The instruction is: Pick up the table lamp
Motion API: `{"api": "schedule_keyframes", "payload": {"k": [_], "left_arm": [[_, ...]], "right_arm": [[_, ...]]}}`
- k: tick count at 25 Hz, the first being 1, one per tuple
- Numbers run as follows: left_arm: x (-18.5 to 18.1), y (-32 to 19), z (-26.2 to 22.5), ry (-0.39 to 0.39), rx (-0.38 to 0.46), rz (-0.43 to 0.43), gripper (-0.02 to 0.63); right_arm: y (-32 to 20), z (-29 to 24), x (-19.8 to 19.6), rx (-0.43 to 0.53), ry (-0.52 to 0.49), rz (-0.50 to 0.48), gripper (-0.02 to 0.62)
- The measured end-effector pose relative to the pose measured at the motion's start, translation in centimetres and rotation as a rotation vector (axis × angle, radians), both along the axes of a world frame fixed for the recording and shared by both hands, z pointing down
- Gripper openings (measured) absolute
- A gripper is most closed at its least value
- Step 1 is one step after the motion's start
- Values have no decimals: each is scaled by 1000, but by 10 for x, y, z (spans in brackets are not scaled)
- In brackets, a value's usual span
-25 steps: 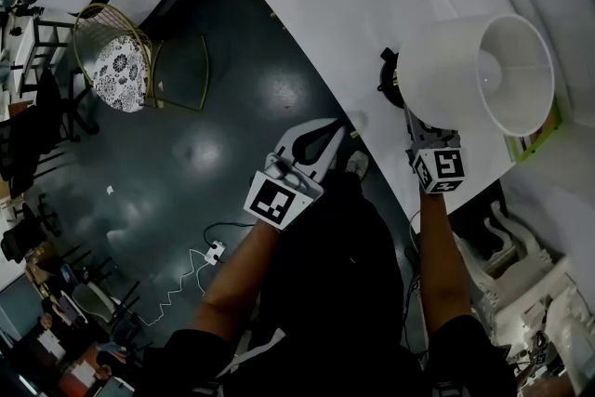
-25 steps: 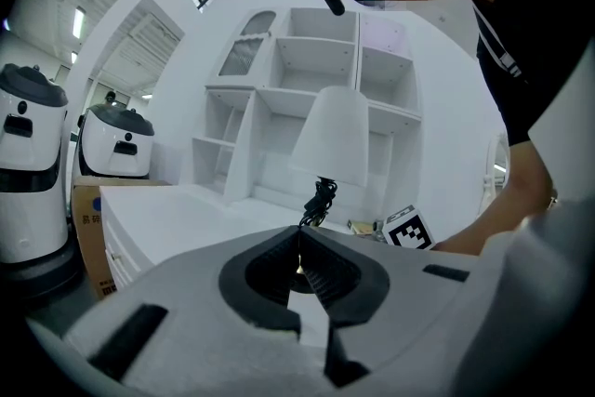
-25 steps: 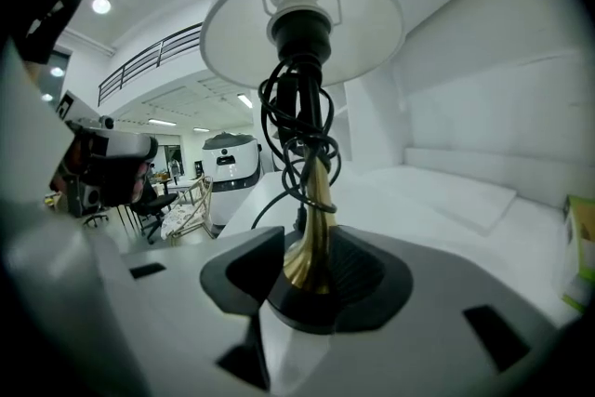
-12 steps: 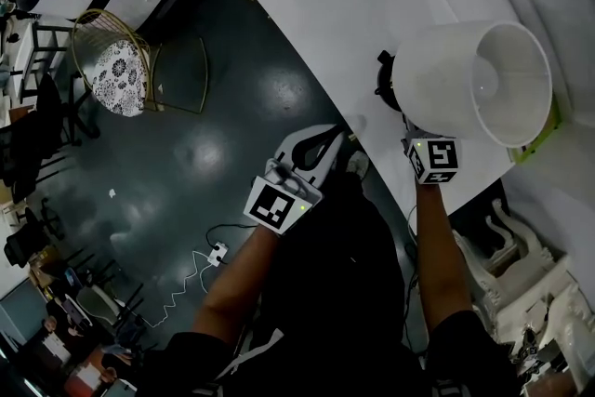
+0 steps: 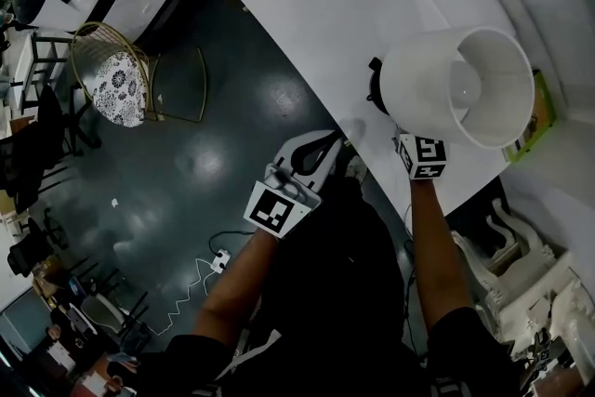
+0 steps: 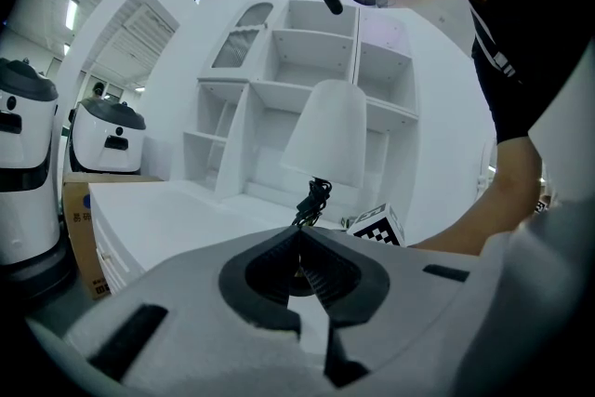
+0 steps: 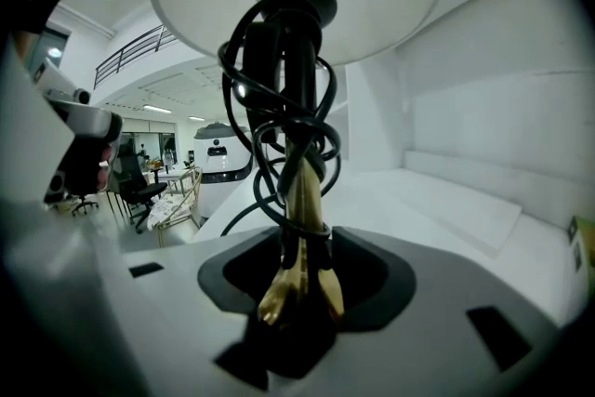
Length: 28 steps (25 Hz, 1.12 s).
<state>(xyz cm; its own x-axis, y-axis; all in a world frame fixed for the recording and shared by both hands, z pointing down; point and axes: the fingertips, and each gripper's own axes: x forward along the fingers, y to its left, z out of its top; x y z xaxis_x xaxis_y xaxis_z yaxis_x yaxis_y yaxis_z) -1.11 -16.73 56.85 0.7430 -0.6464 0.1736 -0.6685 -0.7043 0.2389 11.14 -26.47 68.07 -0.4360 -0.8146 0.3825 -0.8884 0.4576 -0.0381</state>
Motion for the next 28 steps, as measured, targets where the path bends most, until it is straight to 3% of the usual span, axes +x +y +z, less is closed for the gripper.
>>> {"api": "schedule_keyframes", "payload": {"k": [4,10,28], "left_arm": [[1,2,-1,-4,-7,7,18],[4,5,-4,-11,-1,22,18],[-5,9,-17,-12,12,11,18]], "right_arm": [[-3,2,1,-43,-2,7,149],[-1,-1,3,-4,-1,8,155],[5,-22,2,-3,4,-20,149]]}}
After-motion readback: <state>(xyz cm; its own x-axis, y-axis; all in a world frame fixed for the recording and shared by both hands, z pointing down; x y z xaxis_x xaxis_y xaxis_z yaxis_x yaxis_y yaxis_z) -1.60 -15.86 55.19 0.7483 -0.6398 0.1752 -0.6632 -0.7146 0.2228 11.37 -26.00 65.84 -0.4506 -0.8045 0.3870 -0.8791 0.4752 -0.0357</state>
